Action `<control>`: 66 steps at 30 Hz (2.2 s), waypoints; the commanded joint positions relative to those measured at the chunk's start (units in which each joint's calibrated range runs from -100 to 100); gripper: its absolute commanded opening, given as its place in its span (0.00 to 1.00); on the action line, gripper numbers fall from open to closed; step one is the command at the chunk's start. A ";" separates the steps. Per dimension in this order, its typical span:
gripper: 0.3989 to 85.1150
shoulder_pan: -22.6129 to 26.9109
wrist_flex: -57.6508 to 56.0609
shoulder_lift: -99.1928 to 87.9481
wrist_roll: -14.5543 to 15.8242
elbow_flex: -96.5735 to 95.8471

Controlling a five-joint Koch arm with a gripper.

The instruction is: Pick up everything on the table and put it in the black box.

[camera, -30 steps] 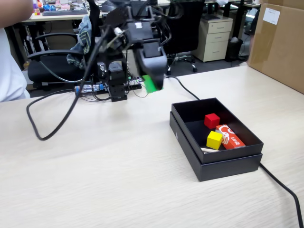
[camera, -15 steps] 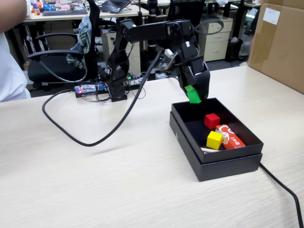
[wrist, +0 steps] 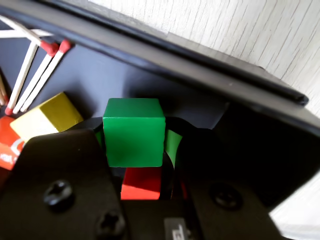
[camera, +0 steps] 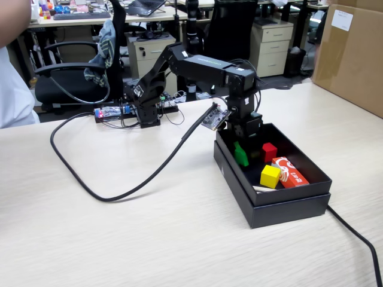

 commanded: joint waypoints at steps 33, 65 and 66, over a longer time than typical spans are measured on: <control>0.55 -8.40 7.56 -75.62 -7.62 -27.59; 0.58 -18.75 55.34 -120.26 -10.50 -116.17; 0.58 -18.85 57.84 -120.26 -10.70 -117.71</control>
